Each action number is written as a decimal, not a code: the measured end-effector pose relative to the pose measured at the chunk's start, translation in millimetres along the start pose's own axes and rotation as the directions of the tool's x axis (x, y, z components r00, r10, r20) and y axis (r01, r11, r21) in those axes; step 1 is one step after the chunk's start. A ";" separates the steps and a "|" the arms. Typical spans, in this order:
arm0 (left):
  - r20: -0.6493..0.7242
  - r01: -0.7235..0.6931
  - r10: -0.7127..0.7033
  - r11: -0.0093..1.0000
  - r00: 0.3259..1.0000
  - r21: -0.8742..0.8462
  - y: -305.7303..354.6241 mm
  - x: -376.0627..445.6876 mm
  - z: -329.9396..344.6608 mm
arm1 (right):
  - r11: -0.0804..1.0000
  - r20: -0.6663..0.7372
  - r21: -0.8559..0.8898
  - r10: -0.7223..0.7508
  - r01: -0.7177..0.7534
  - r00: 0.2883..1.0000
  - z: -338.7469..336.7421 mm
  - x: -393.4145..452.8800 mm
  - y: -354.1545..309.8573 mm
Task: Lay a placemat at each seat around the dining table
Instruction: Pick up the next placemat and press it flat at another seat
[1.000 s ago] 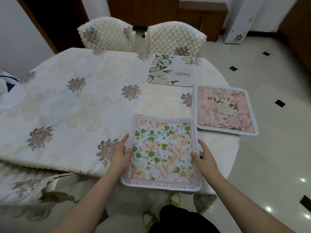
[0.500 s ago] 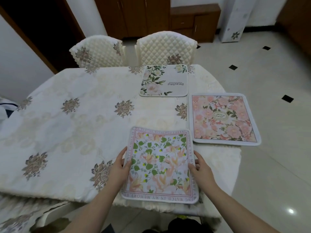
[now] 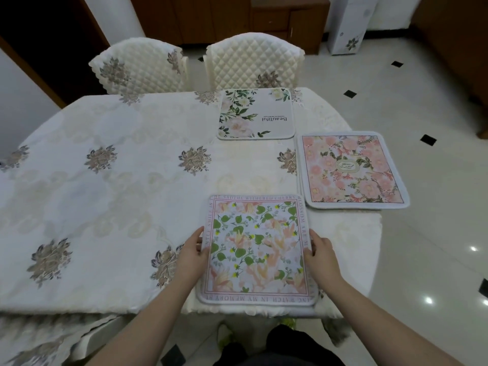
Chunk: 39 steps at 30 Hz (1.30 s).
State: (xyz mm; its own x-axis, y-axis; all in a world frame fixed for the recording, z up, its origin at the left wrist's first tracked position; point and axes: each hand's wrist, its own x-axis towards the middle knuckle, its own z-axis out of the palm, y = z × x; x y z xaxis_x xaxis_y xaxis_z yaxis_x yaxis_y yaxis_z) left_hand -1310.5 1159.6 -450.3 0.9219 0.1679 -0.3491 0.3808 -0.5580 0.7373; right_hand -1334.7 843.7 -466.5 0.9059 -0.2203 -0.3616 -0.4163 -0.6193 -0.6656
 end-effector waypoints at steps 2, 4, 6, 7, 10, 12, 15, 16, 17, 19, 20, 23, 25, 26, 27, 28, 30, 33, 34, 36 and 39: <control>0.028 -0.031 0.031 0.999 0.999 0.012 -5.8 2.7 -5.5 | 0.999 -0.010 -0.035 0.009 -0.009 1.000 6.5 -3.6 -3.2; 0.057 -0.082 0.080 0.996 0.995 0.019 -13.3 4.7 -9.9 | 0.996 -0.007 -0.087 0.029 -0.030 1.000 11.1 -6.1 -7.6; 0.089 -0.142 0.136 0.988 0.987 0.067 -20.4 7.3 -15.1 | 0.991 -0.005 -0.124 0.056 -0.057 0.998 14.2 -9.4 -13.1; 0.101 -0.164 0.154 0.981 0.983 0.101 -24.9 10.2 -17.5 | 0.988 -0.005 -0.140 0.066 -0.066 0.998 15.0 -11.2 -15.3; 0.119 -0.186 0.165 0.964 0.979 0.191 -34.0 18.3 -22.2 | 0.978 -0.016 -0.182 0.101 -0.103 0.995 17.3 -15.8 -18.7; 0.135 -0.203 0.179 0.959 0.975 0.198 -35.9 20.4 -24.2 | 0.970 -0.019 -0.222 0.095 -0.097 0.995 19.3 -18.2 -20.4; 0.156 -0.228 0.199 0.953 0.967 0.199 -36.9 21.5 -27.5 | 0.952 -0.012 -0.294 0.084 -0.083 0.996 20.0 -21.6 -22.7; 0.160 -0.230 0.200 0.953 0.967 0.198 -36.7 21.7 -28.1 | 0.940 -0.008 -0.333 0.081 -0.079 0.997 20.0 -23.3 -22.7; 0.161 -0.233 0.203 0.952 0.966 0.197 -35.8 21.0 -28.4 | 0.926 -0.005 -0.371 0.077 -0.073 0.997 20.3 -25.8 -23.2; 0.164 -0.242 0.212 0.952 0.963 0.187 -34.1 19.2 -28.5 | 0.903 -0.007 -0.426 0.065 -0.062 0.998 22.7 -31.1 -24.6; 0.159 -0.246 0.218 0.952 0.963 0.182 -34.0 18.8 -28.6 | 0.895 -0.015 -0.442 0.058 -0.059 0.998 24.8 -33.5 -25.1; 0.090 -0.205 0.193 0.967 0.977 0.150 -37.8 22.3 -31.4 | 0.888 -0.035 -0.454 0.068 -0.076 0.997 32.1 -38.2 -26.0; 0.012 -0.161 0.160 0.979 0.987 0.129 -39.0 26.7 -34.3 | 0.889 -0.051 -0.453 0.055 -0.072 0.997 35.5 -38.4 -27.2; -0.015 -0.152 0.155 0.981 0.988 0.121 -38.2 28.6 -35.1 | 0.890 -0.059 -0.452 0.030 -0.054 0.998 37.1 -38.0 -28.5; -0.028 -0.159 0.163 0.979 0.986 0.126 -36.7 30.1 -34.8 | 0.893 -0.067 -0.449 -0.004 -0.027 0.998 38.8 -37.5 -29.8; -0.026 -0.182 0.188 0.972 0.982 0.150 -34.4 31.5 -33.1 | 0.897 -0.071 -0.443 -0.044 0.008 0.997 41.0 -36.8 -30.9; -0.009 -0.271 0.280 0.934 0.960 0.233 -26.3 33.1 -25.7 | 0.893 -0.056 -0.440 -0.132 0.094 0.990 45.6 -33.3 -34.0; 0.042 -0.466 0.482 0.815 0.875 0.344 -13.9 34.2 -9.5 | 0.865 0.037 -0.459 -0.209 0.203 0.977 56.3 -23.3 -43.0; 0.066 -0.516 0.532 0.772 0.844 0.372 -11.3 35.8 -2.5 | 0.858 0.073 -0.453 -0.237 0.244 0.969 60.9 -19.3 -47.0; 0.121 -0.576 0.584 0.706 0.802 0.411 -6.7 44.4 10.9 | 0.832 0.135 -0.446 -0.303 0.331 0.943 69.7 -9.5 -56.0; 0.231 -0.608 0.576 0.638 0.784 0.472 3.2 57.4 27.8 | 0.770 0.186 -0.457 -0.407 0.445 0.894 80.5 6.0 -72.9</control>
State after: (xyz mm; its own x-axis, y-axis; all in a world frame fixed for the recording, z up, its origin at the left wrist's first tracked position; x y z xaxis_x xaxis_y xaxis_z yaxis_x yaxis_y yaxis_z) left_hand -1258.4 1144.9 -484.1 0.9258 -0.3775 0.0175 -0.3510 -0.8417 0.4102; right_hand -1305.2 948.2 -472.7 0.9653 0.1950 -0.1738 0.1182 -0.9194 -0.3753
